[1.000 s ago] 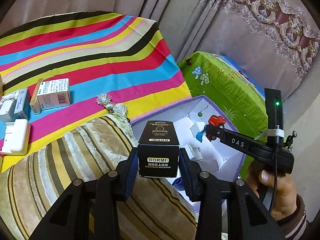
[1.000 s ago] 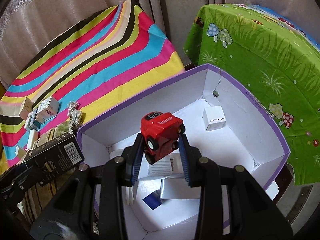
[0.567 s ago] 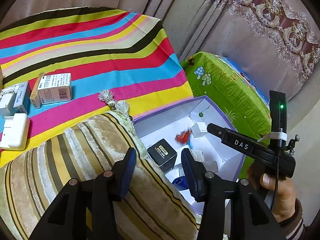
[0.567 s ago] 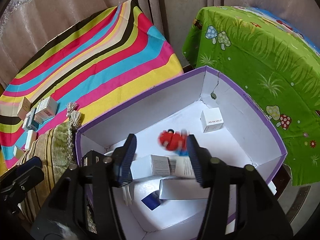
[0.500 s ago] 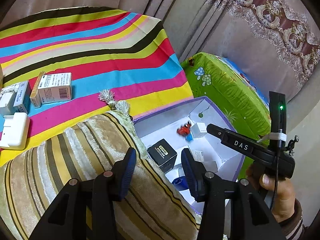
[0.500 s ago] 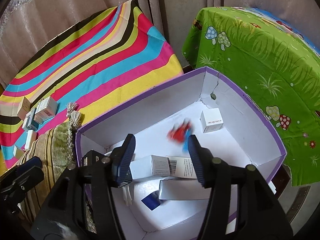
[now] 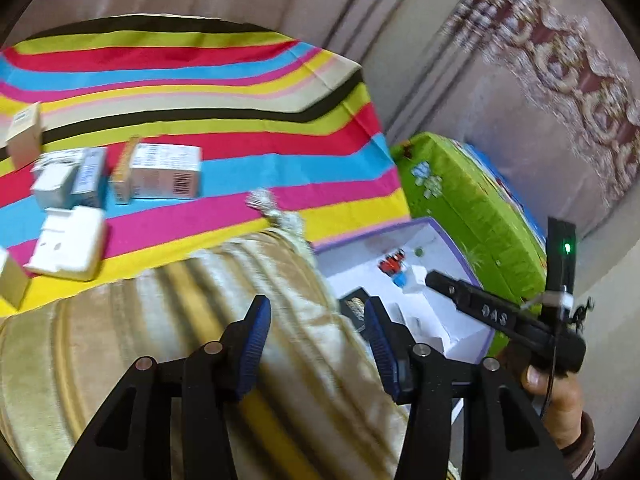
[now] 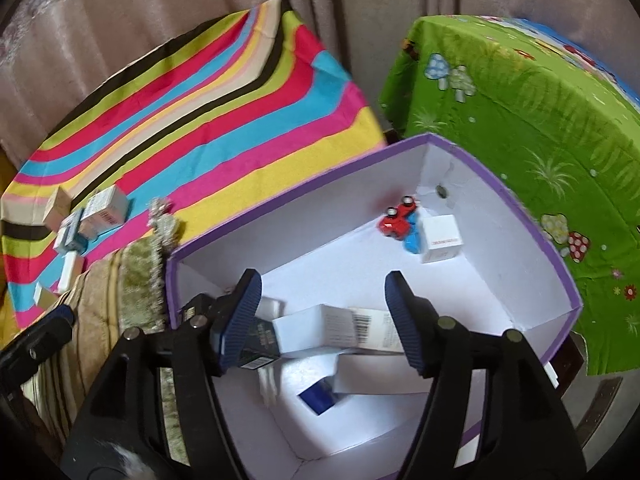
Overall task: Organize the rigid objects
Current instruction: 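Drop the red car with the right gripper while the left releases the DORMI box inside, then move both grippers back over the cloth toward the white boxes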
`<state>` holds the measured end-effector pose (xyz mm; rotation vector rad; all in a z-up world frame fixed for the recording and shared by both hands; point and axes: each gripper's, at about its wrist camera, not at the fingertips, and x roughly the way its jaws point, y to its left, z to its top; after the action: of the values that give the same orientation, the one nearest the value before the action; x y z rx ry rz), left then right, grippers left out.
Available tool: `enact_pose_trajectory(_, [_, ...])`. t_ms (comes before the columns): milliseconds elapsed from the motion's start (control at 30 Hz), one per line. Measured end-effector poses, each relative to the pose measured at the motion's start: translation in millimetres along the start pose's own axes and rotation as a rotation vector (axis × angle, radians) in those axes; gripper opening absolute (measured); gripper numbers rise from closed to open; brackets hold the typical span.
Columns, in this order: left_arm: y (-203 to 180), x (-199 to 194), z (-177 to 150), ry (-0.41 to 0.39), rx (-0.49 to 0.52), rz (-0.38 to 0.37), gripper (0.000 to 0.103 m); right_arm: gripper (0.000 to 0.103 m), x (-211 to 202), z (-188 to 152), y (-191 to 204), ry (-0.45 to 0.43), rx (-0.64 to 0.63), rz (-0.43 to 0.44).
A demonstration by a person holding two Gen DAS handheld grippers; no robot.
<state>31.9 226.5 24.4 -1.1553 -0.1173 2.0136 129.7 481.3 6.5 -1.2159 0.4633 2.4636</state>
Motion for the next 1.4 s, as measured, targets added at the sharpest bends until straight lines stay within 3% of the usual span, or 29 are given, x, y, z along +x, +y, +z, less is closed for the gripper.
enact_pose_trajectory(200, [42, -30, 0, -0.056, -0.101, 0.048, 0.054, 0.069, 15, -10, 37, 0.093, -0.172, 0.058])
enact_pose_trajectory(367, [81, -62, -11, -0.103, -0.182, 0.101, 0.054, 0.070, 27, -19, 49, 0.162, -0.206, 0.143])
enact_pose_trajectory(500, [112, -85, -20, -0.136, -0.253, 0.143, 0.055, 0.083, 39, -20, 52, 0.141, -0.240, 0.065])
enact_pose_trajectory(700, [144, -99, -28, -0.146, -0.331, 0.172, 0.056, 0.086, 43, -5, 32, 0.091, -0.133, -0.083])
enact_pose_trajectory(1000, [154, -99, -23, -0.125, -0.311, 0.204, 0.057, 0.086, 37, -1, 21, 0.087, -0.081, -0.108])
enact_pose_trajectory(1100, [163, -100, -17, -0.106, -0.293, 0.259, 0.064, 0.086, 34, 0, 24, 0.085, -0.084, -0.096])
enact_pose_trajectory(1167, [172, -98, -10, -0.077, -0.267, 0.313, 0.065, 0.086, 32, 1, 28, 0.082, -0.090, -0.077])
enact_pose_trajectory(1400, [194, -83, 11, 0.017, -0.179, 0.387, 0.066, 0.086, 19, 6, 56, 0.061, -0.127, -0.011])
